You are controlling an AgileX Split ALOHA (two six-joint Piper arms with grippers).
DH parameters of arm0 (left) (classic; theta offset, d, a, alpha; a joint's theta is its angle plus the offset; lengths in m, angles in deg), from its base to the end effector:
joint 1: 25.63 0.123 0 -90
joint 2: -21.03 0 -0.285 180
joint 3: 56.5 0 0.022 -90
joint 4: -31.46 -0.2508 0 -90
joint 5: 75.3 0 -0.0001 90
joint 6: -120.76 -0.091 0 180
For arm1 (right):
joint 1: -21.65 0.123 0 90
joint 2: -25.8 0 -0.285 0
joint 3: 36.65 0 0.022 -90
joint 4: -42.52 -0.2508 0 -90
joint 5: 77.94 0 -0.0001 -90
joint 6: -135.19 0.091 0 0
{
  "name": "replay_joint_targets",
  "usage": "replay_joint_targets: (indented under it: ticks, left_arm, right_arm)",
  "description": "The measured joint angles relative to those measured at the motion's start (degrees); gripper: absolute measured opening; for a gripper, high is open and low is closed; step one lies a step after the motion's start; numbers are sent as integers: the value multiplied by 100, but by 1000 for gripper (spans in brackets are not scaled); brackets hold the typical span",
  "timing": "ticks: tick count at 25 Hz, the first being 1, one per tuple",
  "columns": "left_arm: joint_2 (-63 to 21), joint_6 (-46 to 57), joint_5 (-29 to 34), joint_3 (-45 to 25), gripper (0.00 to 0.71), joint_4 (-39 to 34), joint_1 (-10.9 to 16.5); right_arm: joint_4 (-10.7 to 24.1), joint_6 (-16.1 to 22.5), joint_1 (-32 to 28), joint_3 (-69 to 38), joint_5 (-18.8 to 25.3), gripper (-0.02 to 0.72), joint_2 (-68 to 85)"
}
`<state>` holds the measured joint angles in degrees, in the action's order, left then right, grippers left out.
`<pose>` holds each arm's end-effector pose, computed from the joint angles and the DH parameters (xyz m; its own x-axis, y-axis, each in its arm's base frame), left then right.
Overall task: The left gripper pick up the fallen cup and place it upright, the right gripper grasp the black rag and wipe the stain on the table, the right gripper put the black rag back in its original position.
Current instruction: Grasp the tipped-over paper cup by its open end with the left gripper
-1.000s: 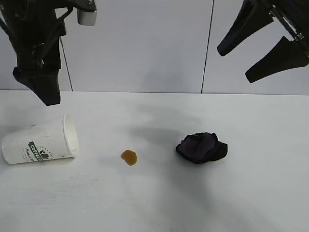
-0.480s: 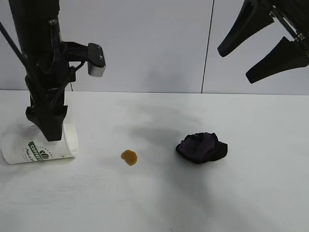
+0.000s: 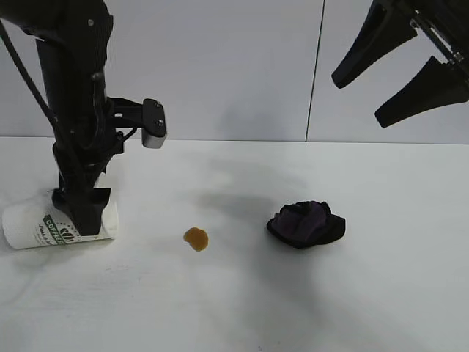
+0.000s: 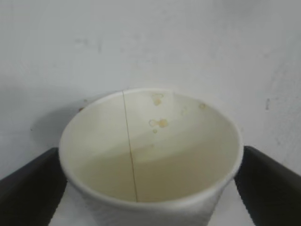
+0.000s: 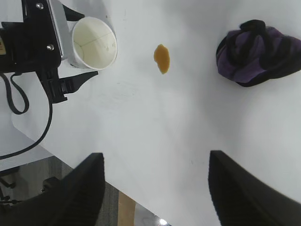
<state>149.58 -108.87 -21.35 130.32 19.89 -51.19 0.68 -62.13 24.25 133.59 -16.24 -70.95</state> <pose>0.3763 -0.1636 0.1432 -0.1515 0.9846 0.0878 0.9777 0.1361 0.1601 0.3018 0.0672 0.2863 -0.9608 0.0366 -0.2748 -0.1367 0.8000 0.5842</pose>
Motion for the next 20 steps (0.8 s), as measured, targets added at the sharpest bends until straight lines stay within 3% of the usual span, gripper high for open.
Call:
replay_joint_targets:
  ticks: [7, 11, 20]
  left_arm:
    - [116, 45, -10, 0, 692, -107, 8]
    - [116, 113, -17, 0, 629, -107, 8]
    - [110, 159, 48, 6, 563, -118, 8]
  right_arm:
    - [135, -15, 0, 0, 0, 442, 0]
    - [137, -15, 0, 0, -11, 442, 0]
    - [143, -15, 0, 0, -16, 442, 0]
